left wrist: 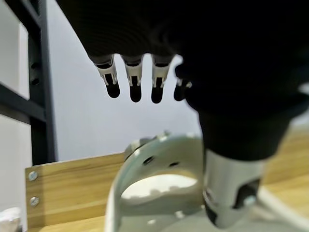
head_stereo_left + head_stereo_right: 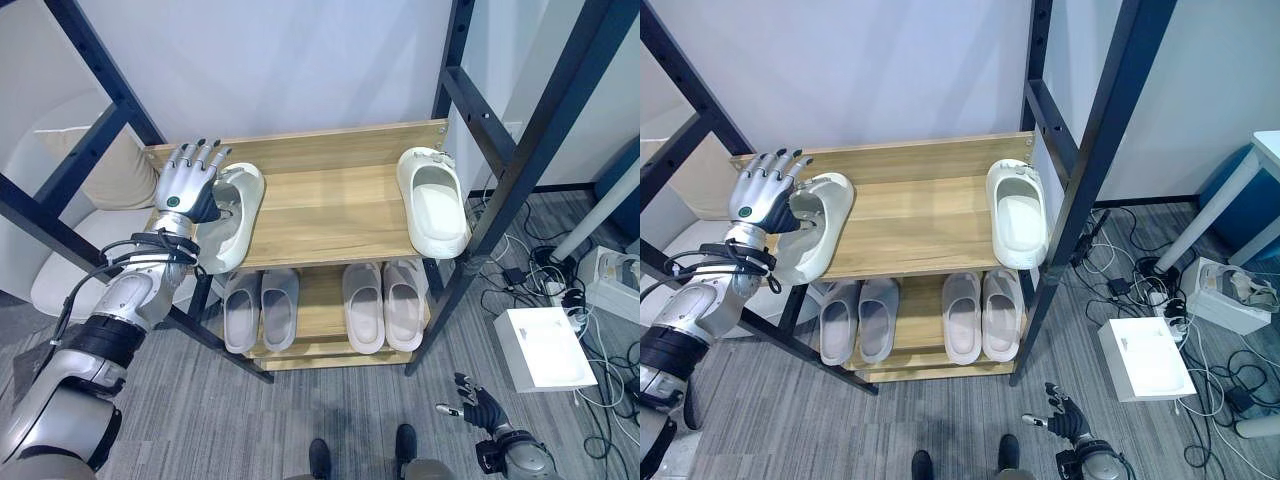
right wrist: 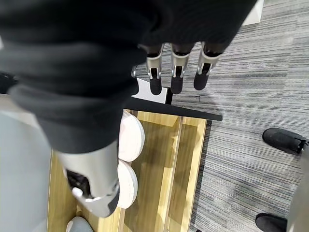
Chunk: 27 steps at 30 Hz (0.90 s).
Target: Arrange the slippers neatly on the shoe rack.
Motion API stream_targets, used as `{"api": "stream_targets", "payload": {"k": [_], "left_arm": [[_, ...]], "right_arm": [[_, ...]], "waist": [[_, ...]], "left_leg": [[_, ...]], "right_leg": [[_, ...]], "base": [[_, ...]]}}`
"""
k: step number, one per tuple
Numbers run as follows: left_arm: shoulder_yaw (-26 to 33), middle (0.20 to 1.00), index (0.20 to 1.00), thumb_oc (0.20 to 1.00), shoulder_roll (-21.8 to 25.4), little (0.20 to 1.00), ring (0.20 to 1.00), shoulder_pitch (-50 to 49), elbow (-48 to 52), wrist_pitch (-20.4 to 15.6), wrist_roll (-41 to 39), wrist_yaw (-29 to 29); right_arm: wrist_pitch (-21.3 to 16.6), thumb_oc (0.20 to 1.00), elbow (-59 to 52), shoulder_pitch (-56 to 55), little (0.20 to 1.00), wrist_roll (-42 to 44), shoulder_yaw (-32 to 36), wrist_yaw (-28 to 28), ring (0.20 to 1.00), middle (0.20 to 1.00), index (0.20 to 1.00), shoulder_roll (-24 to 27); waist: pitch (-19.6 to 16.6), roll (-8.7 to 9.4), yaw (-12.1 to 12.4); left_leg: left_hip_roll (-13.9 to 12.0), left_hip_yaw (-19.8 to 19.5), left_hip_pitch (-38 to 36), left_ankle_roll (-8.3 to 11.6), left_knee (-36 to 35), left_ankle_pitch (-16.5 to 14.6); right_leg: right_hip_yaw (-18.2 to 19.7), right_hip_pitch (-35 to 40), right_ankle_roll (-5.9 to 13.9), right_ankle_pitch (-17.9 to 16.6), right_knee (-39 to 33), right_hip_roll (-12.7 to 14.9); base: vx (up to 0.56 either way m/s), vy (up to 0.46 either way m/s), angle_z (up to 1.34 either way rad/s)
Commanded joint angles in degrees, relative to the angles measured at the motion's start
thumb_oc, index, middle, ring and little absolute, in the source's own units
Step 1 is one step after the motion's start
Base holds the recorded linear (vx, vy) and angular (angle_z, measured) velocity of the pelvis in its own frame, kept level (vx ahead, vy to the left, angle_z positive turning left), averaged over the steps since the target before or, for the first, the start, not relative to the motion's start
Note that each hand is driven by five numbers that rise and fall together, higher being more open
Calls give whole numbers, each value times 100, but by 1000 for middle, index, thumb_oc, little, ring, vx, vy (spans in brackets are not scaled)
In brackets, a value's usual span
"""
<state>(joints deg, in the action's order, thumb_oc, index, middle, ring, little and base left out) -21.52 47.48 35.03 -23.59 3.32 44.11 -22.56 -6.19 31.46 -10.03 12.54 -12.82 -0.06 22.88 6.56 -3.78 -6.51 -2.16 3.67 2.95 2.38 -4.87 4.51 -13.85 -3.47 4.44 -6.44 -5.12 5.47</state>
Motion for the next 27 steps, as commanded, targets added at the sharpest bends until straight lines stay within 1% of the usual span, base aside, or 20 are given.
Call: {"api": "stream_targets", "payload": {"k": [1, 4, 7, 8, 9, 10, 14, 19, 21, 25, 27], "left_arm": [[-135, 1000, 1000, 1000, 359, 1000, 1000, 1173, -603, 237, 280, -221], [-180, 1000, 1000, 1000, 332, 1000, 1000, 1326, -776, 331, 239, -222], [-247, 1000, 1000, 1000, 326, 1000, 1000, 1440, -867, 347, 219, -225], [-318, 548, 548, 548, 347, 548, 548, 1513, -970, 339, 188, -219], [-328, 416, 416, 416, 346, 416, 416, 1524, -979, 337, 185, -223], [-411, 200, 200, 200, 385, 200, 200, 1576, -1045, 305, 138, -169], [-517, 200, 200, 200, 428, 200, 200, 1605, -1136, 225, 35, -79], [-542, 200, 200, 200, 420, 200, 200, 1538, -1059, 208, 118, -31], [-500, 200, 200, 200, 382, 200, 200, 1509, -874, 199, 115, -24], [-466, 200, 200, 200, 202, 200, 200, 1511, -98, 76, 259, -15], [-487, 200, 200, 200, 151, 200, 200, 1529, 46, 42, 302, 36]], "right_arm": [[-258, 1000, -464, 107, 1000, 167, 33, 39, 1000, 1000, 1000, 110], [-259, 1000, -533, 93, 1000, 172, 50, 45, 1000, 1000, 1000, 116], [-259, 1000, -553, 84, 1000, 178, 70, 56, 1000, 1000, 1000, 111], [-258, 1000, -571, 85, 1000, 179, 70, 66, 1000, 1000, 1000, 114], [-257, 1000, -572, 86, 1000, 179, 71, 66, 1000, 1000, 1000, 111], [-255, 1000, -584, 82, 1000, 181, 68, 66, 1000, 1000, 1000, 119], [-258, 1000, -591, 73, 1000, 177, 68, 63, 1000, 1000, 1000, 105], [-275, 1000, -627, 36, 1000, 208, 65, 55, 1000, 1000, 1000, 72], [-270, 1000, -641, 22, 1000, 232, 76, 51, 1000, 1000, 1000, 49], [-255, 1000, -626, 33, 1000, 251, 71, 74, 1000, 1000, 1000, 23], [-240, 1000, -628, 41, 1000, 242, 83, 83, 1000, 1000, 1000, 21]], "waist": [[80, 203, -115], [91, 215, -148], [97, 222, -167], [106, 219, -187], [105, 221, -183], [102, 216, -201], [98, 214, -209], [97, 213, -201], [100, 211, -190], [101, 201, -181], [102, 196, -182]], "left_leg": [[151, 38, -336, 128, -13, -472], [153, 65, -299, 123, -13, -479], [152, 82, -273, 118, -13, -485], [150, 99, -254, 114, -13, -486], [150, 102, -251, 114, -13, -486], [152, 125, -245, 113, -13, -491], [150, 157, -250, 112, -13, -505], [148, 167, -274, 112, -13, -519], [149, 148, -290, 115, -13, -526], [156, 107, -334, 111, -13, -546], [156, 98, -347, 109, -13, -553]], "right_leg": [[-50, 466, 396, 620, 12, 26], [-20, 402, 404, 606, 12, 21], [4, 355, 410, 589, 12, 20], [29, 326, 413, 584, 12, 20], [31, 322, 413, 583, 12, 20], [52, 300, 417, 573, 12, 20], [94, 279, 421, 572, 12, 16], [101, 304, 419, 588, 12, 4], [88, 328, 416, 609, 12, 8], [71, 400, 400, 654, 12, 2], [72, 413, 394, 661, 12, 0]], "base": [[0, 0, 0], [11, 5, -8], [19, 8, -11], [11, 7, -4], [27, 14, -5], [15, 7, -5], [29, 7, -7], [9, -1, -2], [0, 0, 0], [3, -1, 1], [0, 0, 0]]}}
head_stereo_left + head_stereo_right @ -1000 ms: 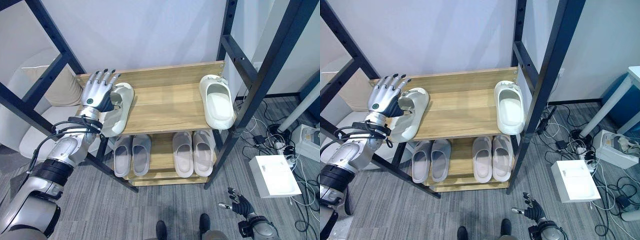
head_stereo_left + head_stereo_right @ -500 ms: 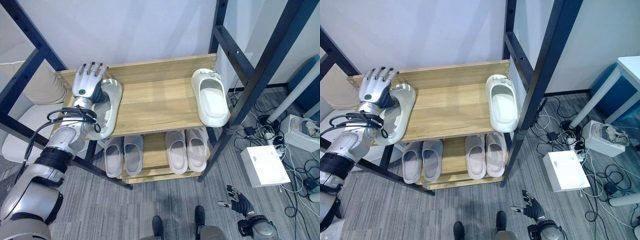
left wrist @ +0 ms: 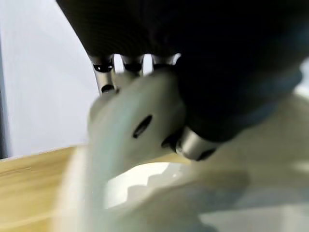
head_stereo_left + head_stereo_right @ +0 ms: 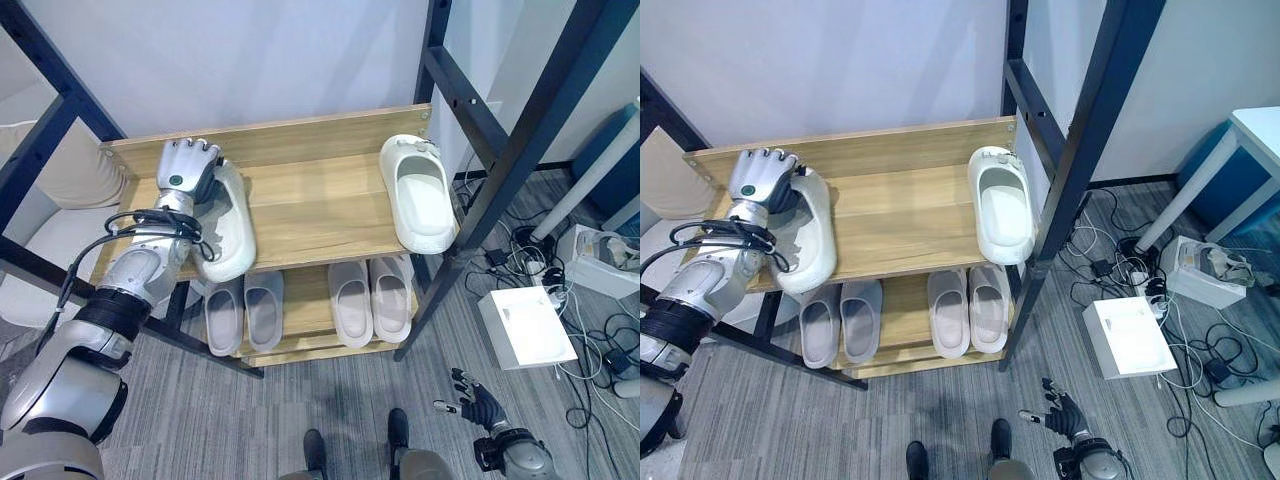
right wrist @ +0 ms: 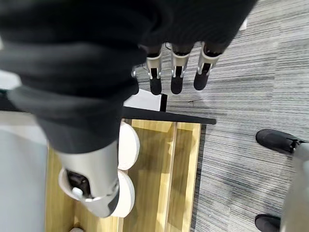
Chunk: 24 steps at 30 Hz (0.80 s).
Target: Arrange the slippers neatly on the shoe rack.
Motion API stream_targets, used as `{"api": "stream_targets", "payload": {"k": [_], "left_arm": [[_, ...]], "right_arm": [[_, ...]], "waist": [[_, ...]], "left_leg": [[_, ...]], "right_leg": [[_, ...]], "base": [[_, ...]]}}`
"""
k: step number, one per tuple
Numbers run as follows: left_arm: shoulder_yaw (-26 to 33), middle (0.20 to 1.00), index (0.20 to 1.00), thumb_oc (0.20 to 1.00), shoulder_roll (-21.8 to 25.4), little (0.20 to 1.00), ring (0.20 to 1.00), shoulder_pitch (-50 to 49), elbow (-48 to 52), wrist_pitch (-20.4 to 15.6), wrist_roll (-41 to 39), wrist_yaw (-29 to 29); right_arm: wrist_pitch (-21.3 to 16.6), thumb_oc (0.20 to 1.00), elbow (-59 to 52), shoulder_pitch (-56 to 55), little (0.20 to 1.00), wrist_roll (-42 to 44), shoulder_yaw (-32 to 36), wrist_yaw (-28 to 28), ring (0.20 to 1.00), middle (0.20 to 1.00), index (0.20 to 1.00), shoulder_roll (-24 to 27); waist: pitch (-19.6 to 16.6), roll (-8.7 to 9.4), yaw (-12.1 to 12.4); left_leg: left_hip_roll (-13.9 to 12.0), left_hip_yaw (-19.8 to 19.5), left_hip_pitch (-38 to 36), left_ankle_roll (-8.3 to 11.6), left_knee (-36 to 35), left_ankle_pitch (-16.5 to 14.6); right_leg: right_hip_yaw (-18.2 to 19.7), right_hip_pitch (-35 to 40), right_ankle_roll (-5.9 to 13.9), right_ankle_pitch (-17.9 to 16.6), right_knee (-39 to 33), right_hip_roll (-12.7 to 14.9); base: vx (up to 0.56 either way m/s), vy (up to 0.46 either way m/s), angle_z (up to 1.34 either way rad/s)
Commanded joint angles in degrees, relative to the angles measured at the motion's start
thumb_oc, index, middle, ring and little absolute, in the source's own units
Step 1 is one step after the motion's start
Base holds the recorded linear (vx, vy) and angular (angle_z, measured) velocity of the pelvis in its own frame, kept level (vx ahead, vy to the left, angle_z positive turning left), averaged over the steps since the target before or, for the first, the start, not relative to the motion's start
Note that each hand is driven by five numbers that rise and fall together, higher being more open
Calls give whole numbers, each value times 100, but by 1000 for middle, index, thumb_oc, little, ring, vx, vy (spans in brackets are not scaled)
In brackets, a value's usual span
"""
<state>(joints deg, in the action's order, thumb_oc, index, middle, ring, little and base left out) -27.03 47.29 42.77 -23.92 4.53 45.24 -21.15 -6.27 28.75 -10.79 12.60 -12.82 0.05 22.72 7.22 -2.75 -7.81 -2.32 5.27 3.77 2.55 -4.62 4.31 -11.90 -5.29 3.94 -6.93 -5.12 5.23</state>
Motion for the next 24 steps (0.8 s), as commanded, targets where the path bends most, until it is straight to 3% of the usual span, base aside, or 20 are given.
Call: {"api": "stream_targets", "payload": {"k": [1, 7, 13, 24], "left_arm": [[-28, 200, 200, 200, -5, 200, 200, 855, 194, -132, 243, -78], [-498, 200, 200, 200, -338, 200, 200, 1388, -32, -155, 259, 14], [-1039, 200, 200, 200, -724, 200, 200, 1876, -758, -137, 267, 114], [-1279, 200, 200, 200, -1067, 200, 200, 2254, -1661, 16, 26, 89]], "right_arm": [[-222, 1000, -382, 117, 1000, 246, 72, 65, 1000, 1000, 1000, 44], [-193, 1000, -439, 153, 1000, 330, 56, 55, 1000, 1000, 1000, 103], [-215, 1000, -441, 44, 1000, 447, 277, 136, 1000, 1000, 1000, 215], [-277, 1000, -487, -27, 1000, 555, 480, 210, 1000, 1000, 1000, 267]], "waist": [[29, 82, -72], [41, 42, -199], [26, -41, -497], [35, -119, -736]], "left_leg": [[176, -62, -442, 90, -38, -539], [173, 39, -473, 84, -38, -539], [144, 264, -525, 93, -38, -569], [105, 524, -571, 118, -38, -585]], "right_leg": [[-126, 612, 438, 722, 12, 21], [-35, 575, 445, 698, 12, 11], [190, 491, 452, 663, 12, -23], [381, 389, 464, 620, 12, -72]], "base": [[5, -12, 7], [2, -5, -4], [10, -6, -18], [11, -18, -18]]}}
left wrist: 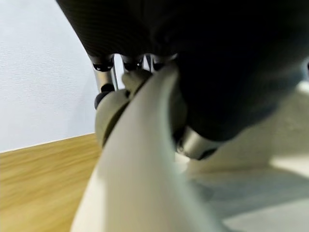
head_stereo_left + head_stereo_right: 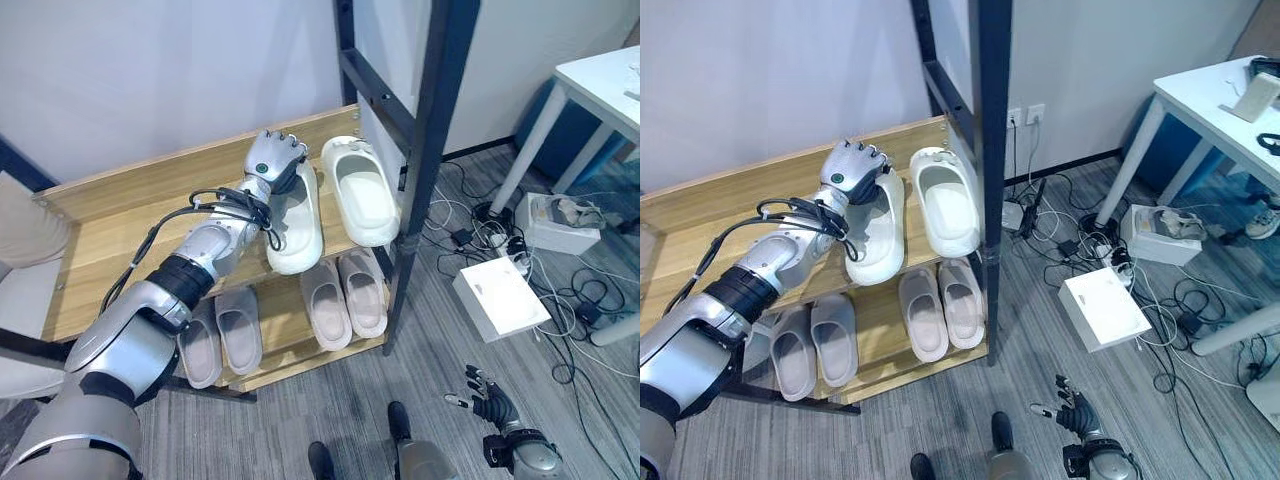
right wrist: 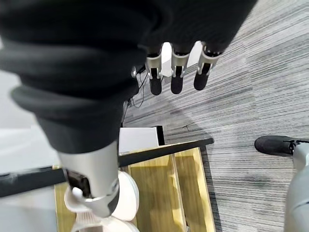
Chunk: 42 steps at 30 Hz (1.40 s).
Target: Arrange the slippers neatly on the shoe rack.
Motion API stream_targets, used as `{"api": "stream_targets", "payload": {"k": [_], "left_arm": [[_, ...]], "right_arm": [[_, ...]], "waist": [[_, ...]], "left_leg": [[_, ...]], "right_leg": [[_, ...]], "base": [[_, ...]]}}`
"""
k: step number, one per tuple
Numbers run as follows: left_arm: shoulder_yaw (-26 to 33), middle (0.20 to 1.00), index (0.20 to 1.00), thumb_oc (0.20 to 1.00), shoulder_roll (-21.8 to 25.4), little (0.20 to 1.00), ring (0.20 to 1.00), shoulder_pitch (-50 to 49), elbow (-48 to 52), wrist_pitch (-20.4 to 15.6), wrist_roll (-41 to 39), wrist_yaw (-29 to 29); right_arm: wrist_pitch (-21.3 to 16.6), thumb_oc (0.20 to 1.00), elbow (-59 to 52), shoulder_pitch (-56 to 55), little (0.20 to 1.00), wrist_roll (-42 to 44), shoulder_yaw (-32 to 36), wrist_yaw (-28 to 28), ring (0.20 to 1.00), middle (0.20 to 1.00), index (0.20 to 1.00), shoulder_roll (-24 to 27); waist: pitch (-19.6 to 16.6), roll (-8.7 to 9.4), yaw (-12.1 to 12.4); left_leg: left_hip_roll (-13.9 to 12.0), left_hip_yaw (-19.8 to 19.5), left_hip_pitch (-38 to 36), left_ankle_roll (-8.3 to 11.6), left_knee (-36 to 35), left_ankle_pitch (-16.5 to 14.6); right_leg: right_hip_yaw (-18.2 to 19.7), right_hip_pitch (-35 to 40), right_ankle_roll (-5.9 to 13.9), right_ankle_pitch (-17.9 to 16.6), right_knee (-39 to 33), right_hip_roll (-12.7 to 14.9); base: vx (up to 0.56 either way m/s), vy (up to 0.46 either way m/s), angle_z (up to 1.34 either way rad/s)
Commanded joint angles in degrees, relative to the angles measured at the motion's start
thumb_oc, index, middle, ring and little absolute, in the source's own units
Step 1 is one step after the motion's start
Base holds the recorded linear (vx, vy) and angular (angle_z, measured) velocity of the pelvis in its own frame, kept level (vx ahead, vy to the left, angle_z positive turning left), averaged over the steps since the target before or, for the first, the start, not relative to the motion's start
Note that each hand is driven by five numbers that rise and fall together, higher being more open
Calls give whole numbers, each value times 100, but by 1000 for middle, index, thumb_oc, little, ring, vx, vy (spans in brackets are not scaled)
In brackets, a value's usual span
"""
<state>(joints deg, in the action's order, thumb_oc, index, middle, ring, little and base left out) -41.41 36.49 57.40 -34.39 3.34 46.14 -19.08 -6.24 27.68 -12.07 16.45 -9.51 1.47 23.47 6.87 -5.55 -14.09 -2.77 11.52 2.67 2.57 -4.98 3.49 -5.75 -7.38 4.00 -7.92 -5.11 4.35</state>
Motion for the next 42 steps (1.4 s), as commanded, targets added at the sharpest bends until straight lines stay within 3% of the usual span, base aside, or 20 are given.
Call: {"api": "stream_targets", "payload": {"k": [1, 2, 3, 6, 15, 22, 24, 25, 26, 27, 29, 31, 36, 42], "left_arm": [[185, 200, 200, 200, -25, 200, 200, 800, -658, 165, -73, -111], [177, 934, 934, 934, -42, 934, 934, 804, -654, 158, -97, -100], [177, 1000, 1000, 1000, -42, 1000, 1000, 804, -654, 158, -97, -100], [240, 1000, 1000, 1000, 1, 1000, 1000, 752, -515, 145, -120, 28], [1130, 1000, 1000, 1000, 466, 1000, 1000, -7, 1166, 28, -29, 327], [1734, 1000, 1000, 1000, 583, 1000, 1000, -614, 2064, -122, -184, 426], [2238, 1000, 1000, 1000, 307, 1000, 1000, -1229, 2474, -422, -1305, 489], [2275, 1000, 1000, 1000, 316, 1000, 1000, -1272, 2505, -427, -1331, 508], [2739, 1000, 1000, 1000, -110, 1000, 1000, -1939, 2565, -648, -2876, 601], [2749, 1000, 1000, 1000, -106, 1000, 1000, -1950, 2573, -648, -2882, 606], [2903, 1000, 1000, 1000, -682, 1000, 1000, -2600, 2597, -942, -4860, 834], [2787, 1000, 1000, 1000, -901, 1000, 1000, -2887, 2699, -1012, -5752, 998], [2465, 1000, 1000, 1000, -909, 1000, 1000, -3404, 2893, -773, -7237, 1398], [1936, 1000, 1000, 1000, -696, 1000, 1000, -3549, 3368, -509, -8338, 1684]], "right_arm": [[-277, 1000, -382, 83, 1000, 156, 143, 61, 1000, 1000, 1000, 182], [-272, 1000, -380, 80, 1000, 153, 144, 62, 1000, 1000, 1000, 171], [-272, 1000, -380, 80, 1000, 153, 144, 62, 1000, 1000, 1000, 171], [-247, 1000, -369, 32, 1000, 153, 164, 53, 1000, 1000, 1000, 122], [-83, 1000, -391, -67, 1000, 62, 158, -137, 1000, 1000, 1000, -28], [18, 1000, -403, -89, 1000, 9, 109, -233, 1000, 1000, 1000, -92], [69, 1000, -425, -99, 1000, 4, 139, -250, 1000, 1000, 1000, -165], [71, 1000, -429, -110, 1000, 3, 131, -251, 1000, 1000, 1000, -144], [164, 1000, -438, -184, 1000, -88, 147, -258, 1000, 1000, 1000, -210], [165, 1000, -440, -186, 1000, -88, 143, -258, 1000, 1000, 1000, -205], [232, 1000, -393, -243, 1000, -211, 114, -337, 1000, 1000, 1000, -259], [245, 1000, -321, -239, 1000, -216, 121, -333, 1000, 1000, 1000, -254], [320, 1000, -321, -235, 1000, -165, 67, -410, 1000, 1000, 1000, -94], [464, 1000, -330, -247, 1000, -128, -111, -594, 1000, 1000, 1000, 97]], "waist": [[65, 159, -109], [66, 158, -107], [67, 158, -108], [37, 156, -49], [-26, 270, 347], [-57, 331, 507], [-48, 371, 592], [-60, 355, 580], [-47, 350, 643], [-58, 348, 635], [-56, 341, 682], [-69, 342, 689], [-53, 313, 702], [-83, 294, 692]], "left_leg": [[139, -92, -474, 122, -2, -495], [133, -98, -476, 124, -2, -492], [133, -98, -477, 124, -2, -492], [136, -176, -489, 130, -2, -493], [165, -511, -495, 124, -2, -465], [178, -617, -490, 118, -2, -448], [186, -666, -476, 108, -2, -421], [185, -666, -477, 108, -2, -423], [191, -688, -510, 104, -2, -421], [195, -690, -488, 101, -2, -399], [190, -697, -509, 99, -2, -383], [197, -717, -463, 98, -2, -339], [196, -743, -443, 88, -2, -310], [191, -773, -435, 93, -2, -301]], "right_leg": [[-248, 611, 455, 727, 11, 11], [-263, 625, 452, 731, 11, 11], [-264, 626, 452, 732, 11, 11], [-364, 690, 439, 756, 11, 20], [-663, 901, 384, 845, 11, 29], [-755, 946, 356, 853, 11, 31], [-777, 947, 335, 843, 11, 31], [-776, 948, 335, 844, 11, 31], [-810, 999, 326, 852, 11, 36], [-813, 979, 324, 834, 11, 41], [-850, 1019, 315, 833, 11, 48], [-880, 984, 310, 809, 11, 56], [-890, 963, 323, 783, 11, 58], [-887, 958, 330, 790, 11, 67]], "base": [[11, -32, -3], [11, -32, 0], [0, 0, 0], [8, -36, 5], [-15, -25, 18], [-23, -8, 12], [-36, -6, 8], [-11, 4, 5], [-11, 7, 6], [-28, 15, 4], [-31, 14, 8], [-31, 9, 18], [-12, 5, 4], [0, 0, 0]]}}
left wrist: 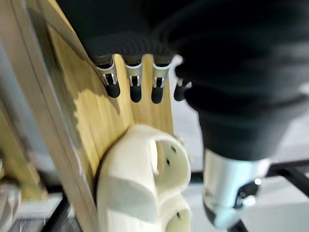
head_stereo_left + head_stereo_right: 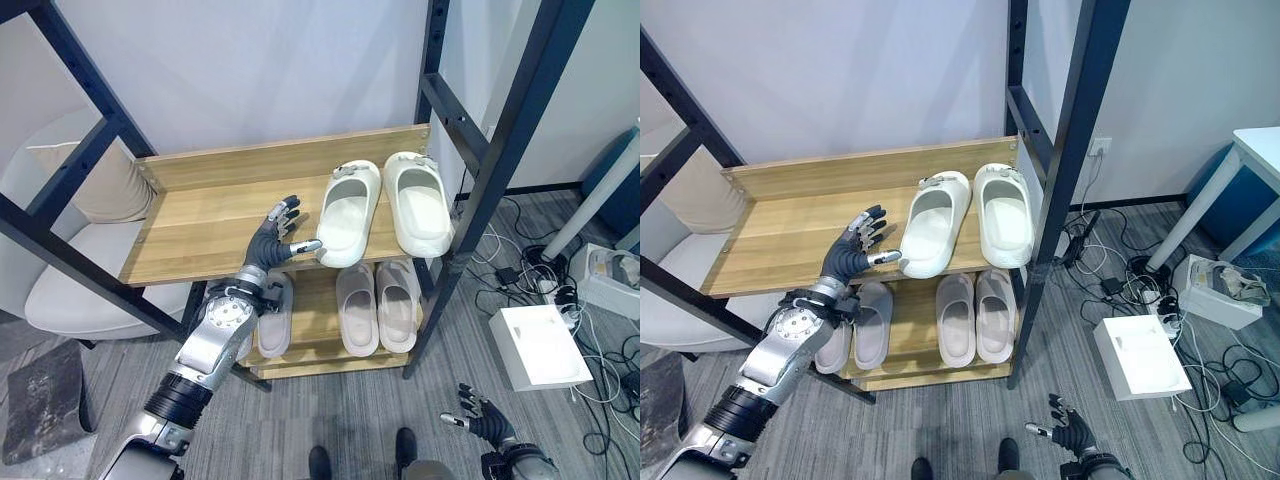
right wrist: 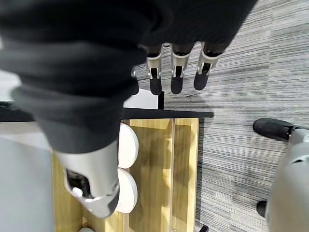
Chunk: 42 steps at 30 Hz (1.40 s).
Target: Arrange the slippers neatly on the shoe rack.
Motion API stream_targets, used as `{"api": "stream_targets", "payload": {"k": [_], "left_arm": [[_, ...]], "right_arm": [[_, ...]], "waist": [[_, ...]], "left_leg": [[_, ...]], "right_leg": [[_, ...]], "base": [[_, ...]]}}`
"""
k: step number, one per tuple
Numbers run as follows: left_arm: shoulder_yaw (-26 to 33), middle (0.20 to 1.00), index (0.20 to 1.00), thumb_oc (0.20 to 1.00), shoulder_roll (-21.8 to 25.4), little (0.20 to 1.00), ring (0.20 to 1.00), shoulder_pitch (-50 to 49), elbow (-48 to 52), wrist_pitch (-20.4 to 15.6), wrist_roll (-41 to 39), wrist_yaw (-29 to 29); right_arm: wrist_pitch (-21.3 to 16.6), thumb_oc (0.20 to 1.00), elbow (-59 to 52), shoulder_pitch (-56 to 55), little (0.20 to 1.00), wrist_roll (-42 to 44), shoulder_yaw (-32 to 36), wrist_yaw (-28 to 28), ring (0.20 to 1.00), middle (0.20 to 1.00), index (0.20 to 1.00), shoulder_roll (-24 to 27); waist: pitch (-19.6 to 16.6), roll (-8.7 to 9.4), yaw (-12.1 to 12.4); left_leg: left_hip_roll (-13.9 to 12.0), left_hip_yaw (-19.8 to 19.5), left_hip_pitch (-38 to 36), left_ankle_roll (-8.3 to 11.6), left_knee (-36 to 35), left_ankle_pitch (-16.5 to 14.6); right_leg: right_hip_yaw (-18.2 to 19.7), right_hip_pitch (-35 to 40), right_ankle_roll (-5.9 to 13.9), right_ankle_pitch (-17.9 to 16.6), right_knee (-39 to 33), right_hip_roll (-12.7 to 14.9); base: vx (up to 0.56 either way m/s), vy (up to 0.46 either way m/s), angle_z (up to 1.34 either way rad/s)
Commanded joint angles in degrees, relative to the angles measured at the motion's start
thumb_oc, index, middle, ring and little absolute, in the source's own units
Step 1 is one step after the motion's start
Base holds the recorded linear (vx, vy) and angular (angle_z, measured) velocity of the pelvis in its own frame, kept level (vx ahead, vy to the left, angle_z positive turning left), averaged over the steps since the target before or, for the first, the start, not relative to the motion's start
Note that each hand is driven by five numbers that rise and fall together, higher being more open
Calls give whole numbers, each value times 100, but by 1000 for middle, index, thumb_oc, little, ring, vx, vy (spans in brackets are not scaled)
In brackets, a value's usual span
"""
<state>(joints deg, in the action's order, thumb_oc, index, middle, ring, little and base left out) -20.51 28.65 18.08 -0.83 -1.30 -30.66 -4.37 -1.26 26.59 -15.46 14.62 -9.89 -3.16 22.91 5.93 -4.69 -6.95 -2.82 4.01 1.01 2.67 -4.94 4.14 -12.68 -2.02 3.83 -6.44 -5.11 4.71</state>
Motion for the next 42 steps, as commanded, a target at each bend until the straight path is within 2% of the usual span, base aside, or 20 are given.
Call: {"api": "stream_targets", "payload": {"k": [1, 5, 11, 17, 20, 22, 23, 25, 28, 29, 31, 32, 33, 35, 36, 38, 39, 40, 41, 42], "left_arm": [[-253, 1000, 1000, 1000, 91, 1000, 1000, 451, 63, -12, -723, 246], [-525, 1000, 1000, 1000, -118, 1000, 1000, 797, -140, 19, -791, 158], [-805, 1000, 1000, 1000, -887, 1000, 1000, 1688, -1071, -12, -625, -184], [-642, 1000, 1000, 1000, -945, 1000, 1000, 2211, -1712, -85, 146, -500], [-467, 1000, 1000, 1000, -799, 1000, 1000, 2163, -1636, -126, 605, -604], [-177, 1000, 1000, 1000, -525, 1000, 1000, 2058, -1362, -236, 1311, -713], [-177, 1000, 1000, 1000, -524, 1000, 1000, 2057, -1361, -236, 1311, -713], [497, 1000, 1000, 1000, -251, 1000, 1000, 1484, -756, -411, 1982, -1074], [849, 1000, 1000, 1000, -231, 1000, 1000, 1006, -346, -533, 1974, -1148], [1187, 1000, 1000, 1000, -273, 1000, 1000, 583, 136, -793, 1585, -1144], [1383, 1000, 1000, 1000, -535, 1000, 1000, 211, 681, -1101, 685, -970], [1385, 1000, 1000, 1000, -535, 1000, 1000, 209, 683, -1100, 685, -970], [1352, 1000, 1000, 1000, -659, 1000, 1000, -101, 1243, -1177, 105, -557], [1209, 1000, 1000, 1000, -700, 1000, 1000, -345, 1876, -1200, -407, -58], [1215, 1000, 1000, 1000, -697, 1000, 1000, -359, 1890, -1191, -414, -52], [674, 1000, 1000, 1000, -736, 1000, 1000, -560, 2495, -1042, -1117, 696], [674, 1000, 1000, 1000, -736, 1000, 1000, -561, 2496, -1042, -1117, 696], [336, 1000, 1000, 1000, -505, 1000, 1000, -712, 2812, -897, -1200, 1112], [337, 1000, 1000, 1000, -501, 1000, 1000, -718, 2818, -894, -1204, 1114], [24, 1000, 1000, 1000, -210, 1000, 1000, -916, 2962, -755, -1221, 1457]], "right_arm": [[-12, 1000, -226, 90, 1000, 65, -108, -157, 1000, 1000, 1000, 170], [5, 1000, -209, 147, 1000, 75, -252, -203, 1000, 1000, 1000, 212], [23, 1000, -145, 301, 1000, 124, -445, -146, 1000, 1000, 1000, 190], [-19, 1000, -57, 344, 1000, 163, -435, -60, 1000, 1000, 1000, 116], [-76, 1000, -9, 312, 1000, 148, -385, -29, 1000, 1000, 1000, 51], [-151, 1000, 33, 296, 1000, 137, -332, 0, 1000, 1000, 1000, -30], [-151, 1000, 33, 296, 1000, 137, -332, 0, 1000, 1000, 1000, -30], [-260, 1000, 71, 309, 1000, 83, -259, 37, 1000, 1000, 1000, -160], [-299, 1000, 91, 333, 1000, 82, -268, 82, 1000, 1000, 1000, -212], [-327, 1000, 103, 331, 1000, 100, -281, 86, 1000, 1000, 1000, -241], [-345, 1000, 126, 322, 1000, 124, -289, 87, 1000, 1000, 1000, -271], [-345, 1000, 126, 322, 1000, 124, -290, 87, 1000, 1000, 1000, -270], [-348, 1000, 193, 317, 1000, 168, -276, 97, 1000, 1000, 1000, -287], [-348, 1000, 263, 302, 1000, 192, -272, 60, 1000, 1000, 1000, -299], [-350, 1000, 266, 299, 1000, 192, -275, 59, 1000, 1000, 1000, -299], [-345, 1000, 398, 297, 1000, 143, -358, 4, 1000, 1000, 1000, -329], [-345, 1000, 398, 297, 1000, 143, -358, 4, 1000, 1000, 1000, -330], [-335, 1000, 438, 321, 1000, 157, -369, -43, 1000, 1000, 1000, -317], [-335, 1000, 438, 317, 1000, 157, -369, -43, 1000, 1000, 1000, -321], [-357, 1000, 488, 363, 1000, 150, -405, -91, 1000, 1000, 1000, -316]], "waist": [[5, 205, -33], [-10, 200, -67], [-23, 207, -202], [-26, 216, -268], [-28, 235, -238], [-44, 259, -178], [-44, 259, -179], [-55, 301, -24], [-59, 321, 43], [-61, 342, 120], [-65, 370, 196], [-66, 370, 194], [-64, 396, 249], [-60, 424, 304], [-63, 425, 302], [-65, 465, 351], [-65, 466, 351], [-59, 478, 383], [-61, 481, 384], [-48, 489, 422]], "left_leg": [[197, -27, -273, 85, -6, -366], [199, -23, -274, 86, -6, -366], [211, 32, -266, 83, -6, -382], [206, 77, -289, 81, -6, -399], [196, 69, -307, 84, -6, -399], [197, 42, -320, 90, -6, -399], [197, 42, -320, 90, -6, -399], [194, -36, -325, 95, -6, -388], [190, -62, -325, 98, -6, -385], [192, -91, -320, 99, -6, -376], [199, -122, -313, 96, -6, -373], [199, -123, -313, 96, -6, -374], [201, -150, -308, 88, -6, -377], [208, -184, -297, 79, -6, -378], [208, -184, -298, 79, -6, -380], [212, -248, -296, 67, -6, -390], [212, -248, -296, 67, -6, -390], [214, -280, -292, 63, -6, -395], [214, -280, -293, 63, -6, -395], [212, -309, -291, 62, -6, -395]], "right_leg": [[-192, 428, 348, 643, 11, 34], [-201, 433, 352, 649, 11, 37], [-163, 402, 371, 636, 11, 47], [-127, 407, 381, 637, 11, 44], [-148, 428, 378, 644, 11, 46], [-172, 460, 374, 660, 11, 38], [-172, 460, 374, 660, 11, 39], [-242, 508, 355, 681, 11, 39], [-275, 523, 352, 686, 11, 41], [-290, 531, 345, 681, 11, 44], [-323, 534, 337, 677, 11, 43], [-324, 534, 337, 678, 11, 43], [-337, 540, 332, 679, 11, 45], [-349, 546, 327, 680, 11, 48], [-349, 547, 327, 681, 11, 48], [-390, 570, 321, 692, 11, 54], [-390, 571, 321, 692, 11, 54], [-411, 577, 321, 707, 11, 53], [-411, 578, 320, 708, 11, 53], [-427, 585, 321, 715, 11, 48]], "base": [[0, 0, 0], [0, 0, 0], [6, 4, 3], [3, -1, -2], [2, -14, -7], [0, 0, 0], [0, 0, 0], [0, 0, 0], [-14, -2, 4], [-20, -2, 17], [-17, -2, 15], [-16, 5, 12], [-16, 8, 14], [-14, 4, 18], [-11, -5, 12], [-7, -5, 6], [-7, -2, 13], [-7, -2, 11], [-18, -3, 9], [0, 0, 0]]}}
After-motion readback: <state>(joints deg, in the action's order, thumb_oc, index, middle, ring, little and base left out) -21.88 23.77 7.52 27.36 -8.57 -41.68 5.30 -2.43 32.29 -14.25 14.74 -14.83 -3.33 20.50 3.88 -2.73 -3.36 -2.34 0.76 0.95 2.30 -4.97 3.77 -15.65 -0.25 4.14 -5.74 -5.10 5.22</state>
